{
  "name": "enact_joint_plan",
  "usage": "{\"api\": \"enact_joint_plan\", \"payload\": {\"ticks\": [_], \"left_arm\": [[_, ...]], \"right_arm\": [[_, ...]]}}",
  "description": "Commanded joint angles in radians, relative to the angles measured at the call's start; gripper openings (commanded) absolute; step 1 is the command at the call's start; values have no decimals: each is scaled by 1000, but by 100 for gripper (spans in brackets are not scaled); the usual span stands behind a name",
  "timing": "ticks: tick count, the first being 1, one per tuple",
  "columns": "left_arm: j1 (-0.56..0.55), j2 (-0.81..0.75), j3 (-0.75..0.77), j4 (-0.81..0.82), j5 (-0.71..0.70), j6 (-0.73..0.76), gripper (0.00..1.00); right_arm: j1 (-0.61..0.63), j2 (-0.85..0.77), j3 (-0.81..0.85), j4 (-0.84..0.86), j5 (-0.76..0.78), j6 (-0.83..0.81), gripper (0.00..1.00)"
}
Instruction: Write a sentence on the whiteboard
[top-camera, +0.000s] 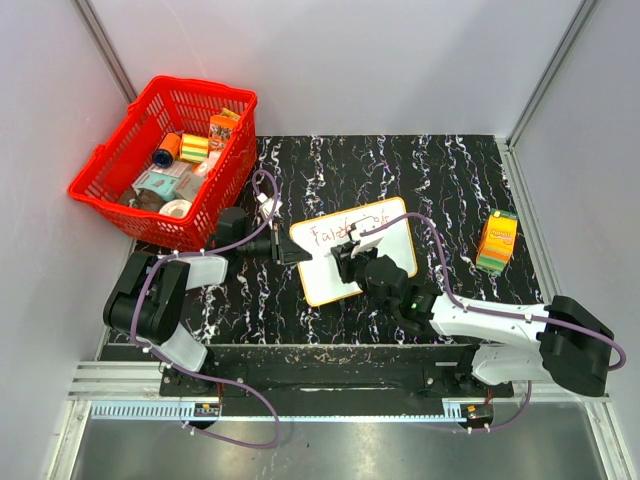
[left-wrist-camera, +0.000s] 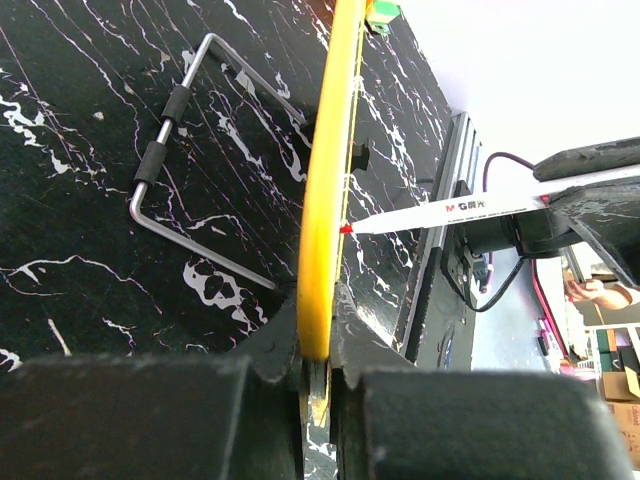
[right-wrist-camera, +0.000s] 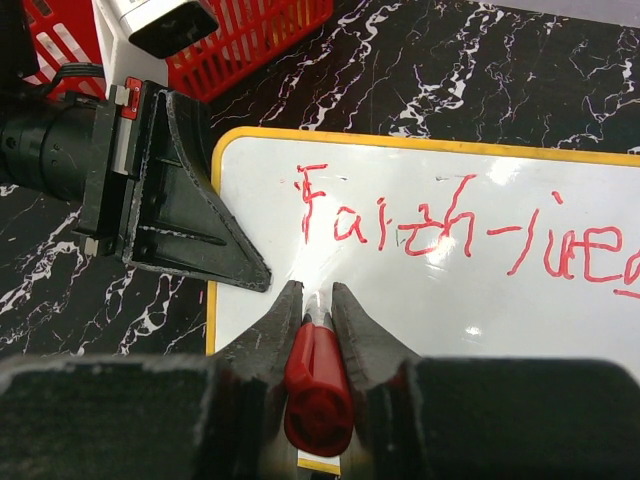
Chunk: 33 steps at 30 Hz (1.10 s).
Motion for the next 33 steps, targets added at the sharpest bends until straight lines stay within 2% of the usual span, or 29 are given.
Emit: {"api": "enact_joint_plan", "payload": {"ticks": [1, 17, 33], "left_arm": [[11, 27, 3, -73, -112, 143, 0], [11, 34, 8, -73, -109, 143, 0], [11, 31, 5, -72, -105, 140, 0]], "right_arm": [[9, 11, 12, 34, -3, 18, 0], [10, -28, -25, -51, -34, 48, 0], [10, -60, -16, -58, 73, 51, 0]]}}
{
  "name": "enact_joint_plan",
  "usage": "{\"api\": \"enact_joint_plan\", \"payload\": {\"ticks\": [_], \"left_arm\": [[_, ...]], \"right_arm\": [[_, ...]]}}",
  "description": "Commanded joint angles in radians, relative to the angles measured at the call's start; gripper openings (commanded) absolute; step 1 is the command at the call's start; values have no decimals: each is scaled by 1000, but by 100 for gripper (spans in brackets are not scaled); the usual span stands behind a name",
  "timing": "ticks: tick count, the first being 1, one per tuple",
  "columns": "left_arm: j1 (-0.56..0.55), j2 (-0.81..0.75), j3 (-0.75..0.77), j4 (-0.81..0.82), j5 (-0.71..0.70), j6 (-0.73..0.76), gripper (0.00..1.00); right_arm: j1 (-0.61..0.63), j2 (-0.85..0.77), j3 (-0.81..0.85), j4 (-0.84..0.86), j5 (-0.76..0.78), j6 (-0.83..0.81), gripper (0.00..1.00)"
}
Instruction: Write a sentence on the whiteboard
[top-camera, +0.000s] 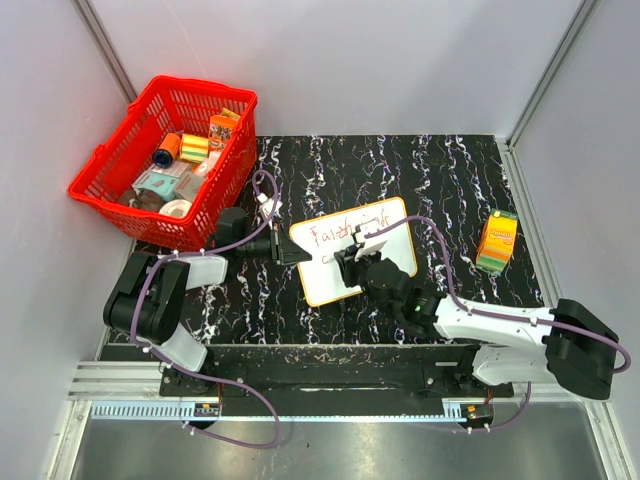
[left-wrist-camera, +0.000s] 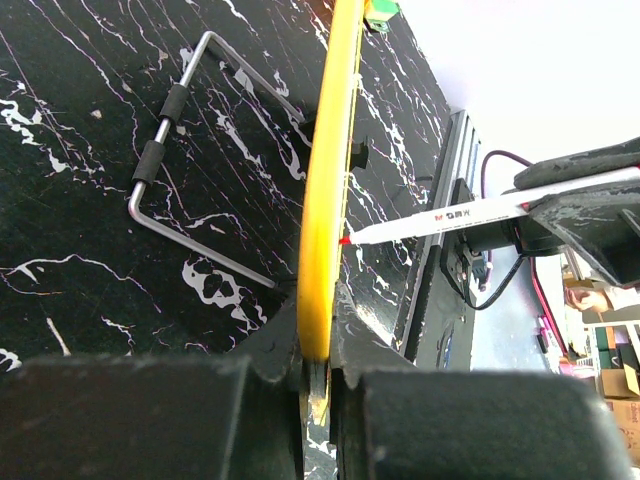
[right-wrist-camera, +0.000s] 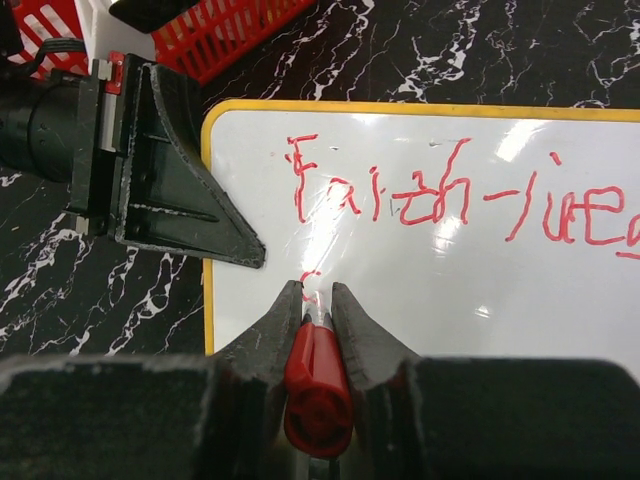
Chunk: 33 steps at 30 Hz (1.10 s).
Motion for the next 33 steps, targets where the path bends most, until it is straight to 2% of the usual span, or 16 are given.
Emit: {"api": "enact_joint_plan", "payload": {"ticks": [1, 7, 33], "left_arm": [[9, 30, 5, -69, -110, 137, 0], [9, 32, 5, -67, -109, 137, 0], [8, 32, 3, -64, -103, 136, 0]], "right_arm": [[4, -41, 7, 1, 77, -10, 0], [2, -78, 7, 27, 100, -30, 0], [-4, -14, 44, 59, 120, -39, 0]]}}
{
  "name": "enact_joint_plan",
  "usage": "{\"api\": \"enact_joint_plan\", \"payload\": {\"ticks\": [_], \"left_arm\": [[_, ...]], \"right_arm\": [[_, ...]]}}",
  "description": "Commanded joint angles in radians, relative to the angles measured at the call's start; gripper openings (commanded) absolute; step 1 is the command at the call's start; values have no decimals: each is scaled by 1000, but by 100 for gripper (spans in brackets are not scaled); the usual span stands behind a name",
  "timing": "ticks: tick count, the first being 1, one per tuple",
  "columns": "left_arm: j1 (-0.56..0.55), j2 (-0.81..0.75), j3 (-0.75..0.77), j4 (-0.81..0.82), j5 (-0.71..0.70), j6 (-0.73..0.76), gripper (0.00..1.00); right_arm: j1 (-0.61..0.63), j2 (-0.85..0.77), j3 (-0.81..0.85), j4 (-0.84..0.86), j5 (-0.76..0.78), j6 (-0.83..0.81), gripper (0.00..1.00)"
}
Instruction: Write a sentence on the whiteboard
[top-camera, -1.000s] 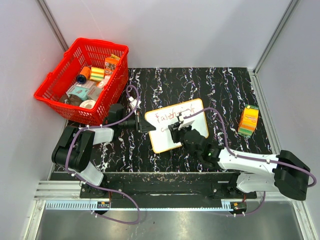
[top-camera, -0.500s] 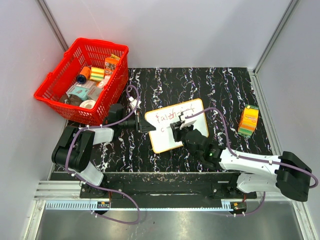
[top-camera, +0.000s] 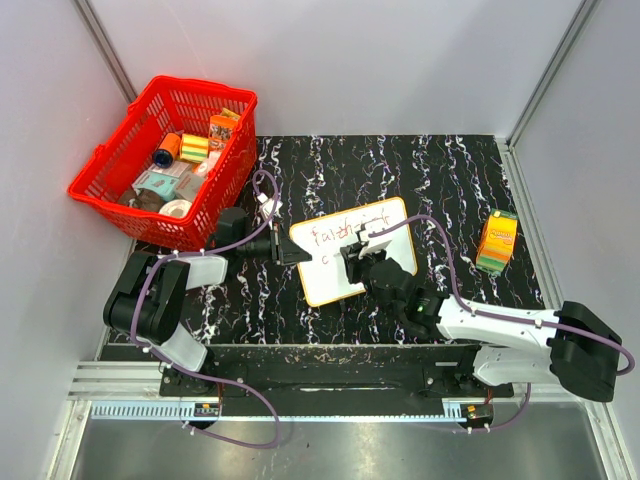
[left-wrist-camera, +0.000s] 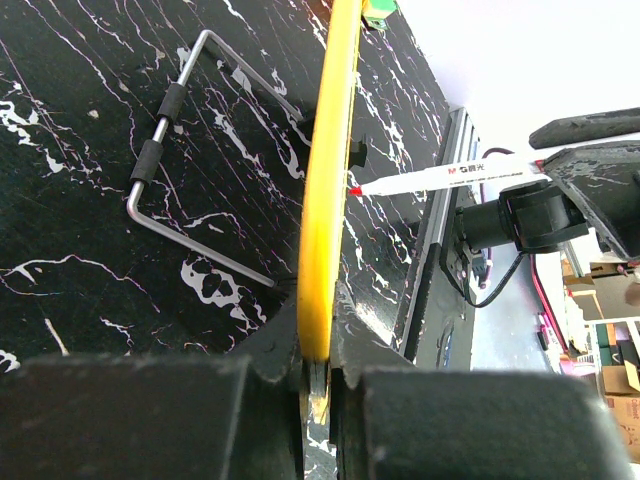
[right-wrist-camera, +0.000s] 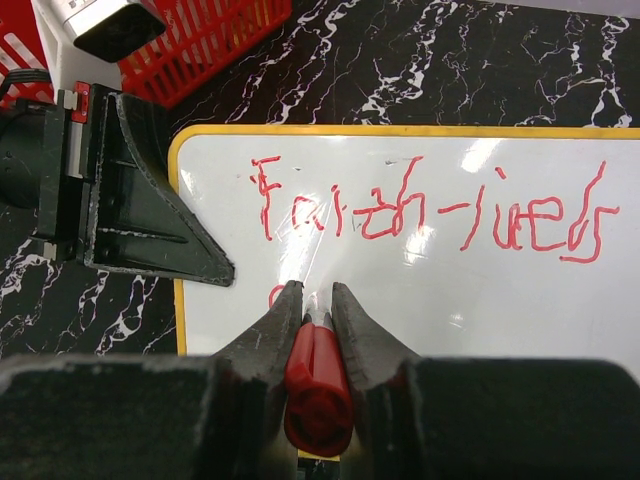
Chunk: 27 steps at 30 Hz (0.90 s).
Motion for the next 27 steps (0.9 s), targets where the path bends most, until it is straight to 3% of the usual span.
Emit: {"api": "enact_joint_plan", "payload": {"ticks": [1, 27], "left_arm": [[9, 30, 3, -65, -108, 131, 0], [8, 32, 6, -66, -105, 132, 0]], "right_arm": [[-5, 15, 45, 63, 37, -5, 0], [-8, 26, 30, -19, -14, 58, 0]]}}
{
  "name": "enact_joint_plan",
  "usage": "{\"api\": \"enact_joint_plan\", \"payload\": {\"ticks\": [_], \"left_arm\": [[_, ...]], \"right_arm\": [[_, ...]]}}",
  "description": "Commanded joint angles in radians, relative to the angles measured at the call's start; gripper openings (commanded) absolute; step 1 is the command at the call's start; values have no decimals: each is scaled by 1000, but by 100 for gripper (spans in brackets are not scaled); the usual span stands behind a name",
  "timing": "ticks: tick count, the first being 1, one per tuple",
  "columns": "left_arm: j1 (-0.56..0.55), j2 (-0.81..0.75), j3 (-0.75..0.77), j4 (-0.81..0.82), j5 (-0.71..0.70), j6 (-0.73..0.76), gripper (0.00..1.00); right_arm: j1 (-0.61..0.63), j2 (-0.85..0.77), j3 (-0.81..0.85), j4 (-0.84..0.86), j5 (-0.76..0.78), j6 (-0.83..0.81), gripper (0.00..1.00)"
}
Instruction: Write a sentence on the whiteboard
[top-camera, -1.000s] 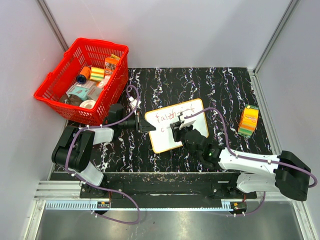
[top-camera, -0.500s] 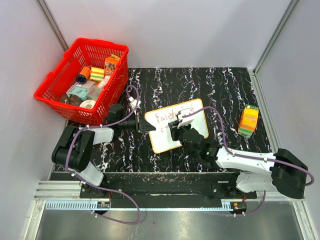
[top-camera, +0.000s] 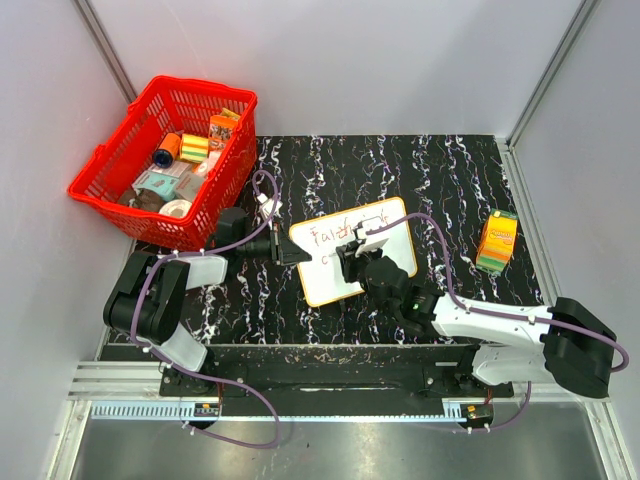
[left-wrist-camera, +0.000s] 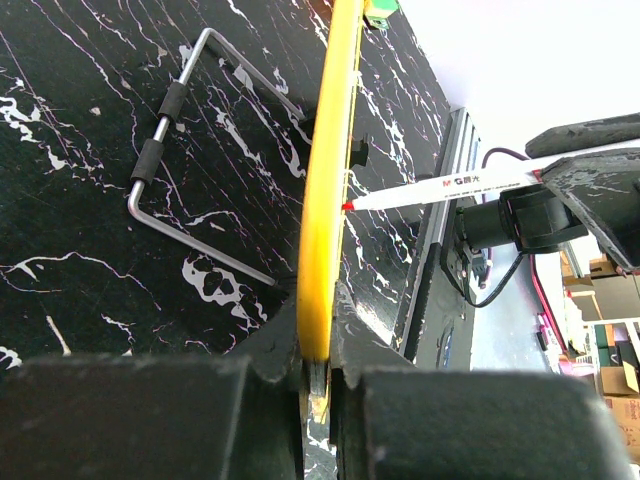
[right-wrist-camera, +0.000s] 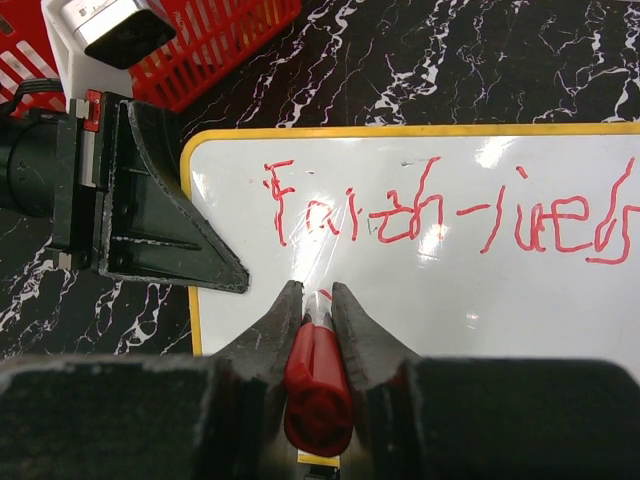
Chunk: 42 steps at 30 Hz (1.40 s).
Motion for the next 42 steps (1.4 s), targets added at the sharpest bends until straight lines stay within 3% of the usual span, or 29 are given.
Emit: {"api": "enact_joint_plan", "payload": {"ticks": [1, 21, 42], "left_arm": [[6, 32, 5, -61, -106, 132, 0], [6, 30, 5, -63, -105, 134, 0], [6, 29, 5, -66, -106, 138, 0]], "right_arm": [[-5, -16, 6, -35, -2, 24, 0], [-7, -45, -26, -67, 39, 15, 0], [-22, -13, 62, -21, 47, -25, 0]]}}
